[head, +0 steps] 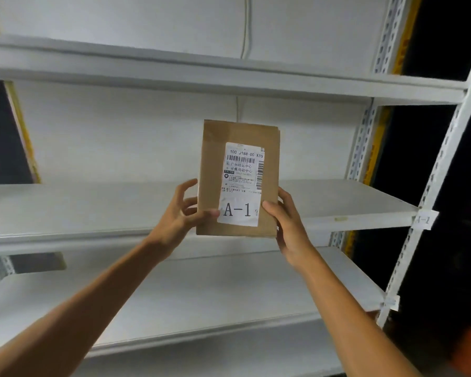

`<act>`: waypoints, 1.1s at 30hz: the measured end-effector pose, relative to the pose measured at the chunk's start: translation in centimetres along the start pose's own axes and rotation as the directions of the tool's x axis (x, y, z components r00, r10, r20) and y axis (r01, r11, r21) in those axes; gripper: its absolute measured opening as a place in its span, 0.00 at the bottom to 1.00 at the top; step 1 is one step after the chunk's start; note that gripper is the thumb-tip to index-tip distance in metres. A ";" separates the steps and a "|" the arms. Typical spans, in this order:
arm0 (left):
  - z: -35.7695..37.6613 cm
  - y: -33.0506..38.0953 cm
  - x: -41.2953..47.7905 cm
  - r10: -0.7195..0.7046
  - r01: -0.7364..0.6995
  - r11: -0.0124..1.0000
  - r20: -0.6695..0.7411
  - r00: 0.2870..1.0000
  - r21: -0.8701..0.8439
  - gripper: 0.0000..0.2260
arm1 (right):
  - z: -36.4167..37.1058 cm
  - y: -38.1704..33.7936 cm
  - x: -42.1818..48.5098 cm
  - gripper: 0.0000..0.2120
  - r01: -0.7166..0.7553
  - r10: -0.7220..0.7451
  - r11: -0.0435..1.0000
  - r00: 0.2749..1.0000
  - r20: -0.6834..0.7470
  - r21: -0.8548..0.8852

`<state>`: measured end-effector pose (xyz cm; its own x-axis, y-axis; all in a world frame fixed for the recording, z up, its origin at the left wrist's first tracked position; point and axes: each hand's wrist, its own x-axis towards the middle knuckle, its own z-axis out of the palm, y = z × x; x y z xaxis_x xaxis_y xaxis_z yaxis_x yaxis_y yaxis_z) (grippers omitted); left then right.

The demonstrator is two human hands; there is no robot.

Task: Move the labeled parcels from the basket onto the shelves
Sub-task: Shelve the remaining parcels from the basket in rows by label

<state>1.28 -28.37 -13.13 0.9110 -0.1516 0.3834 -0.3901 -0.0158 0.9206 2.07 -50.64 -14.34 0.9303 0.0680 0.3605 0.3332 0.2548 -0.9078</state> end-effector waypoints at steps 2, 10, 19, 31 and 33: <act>-1.6 0.0 0.6 0.028 -0.029 0.999 -0.030 0.999 -0.017 0.43 | 1.9 0.7 1.5 0.29 0.019 -0.020 1.000 1.000 0.009 0.014; -8.5 -1.0 4.2 -0.004 0.004 1.000 -0.024 1.000 -0.002 0.39 | 7.3 3.6 6.9 0.23 0.055 -0.051 0.996 0.997 0.053 -0.071; -12.9 -4.1 10.5 -0.051 0.050 0.995 0.004 0.999 0.082 0.31 | 8.8 6.9 15.2 0.28 0.031 -0.009 0.963 0.996 0.085 -0.268; -13.8 -11.9 24.4 -0.146 0.169 0.966 -0.124 0.981 0.196 0.33 | 5.2 12.2 29.8 0.29 -0.059 0.131 0.858 0.986 0.107 -0.510; -13.8 -13.3 26.6 -0.109 0.141 0.926 -0.109 0.988 0.349 0.31 | 4.6 13.2 31.4 0.29 -0.077 0.140 0.848 0.987 0.083 -0.524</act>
<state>32.52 -18.57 -14.19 0.9574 -0.0400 0.2860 -0.2792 -0.3811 0.8813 34.95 -40.70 -14.00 0.9519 0.1826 0.2459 0.2916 -0.2949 -0.9099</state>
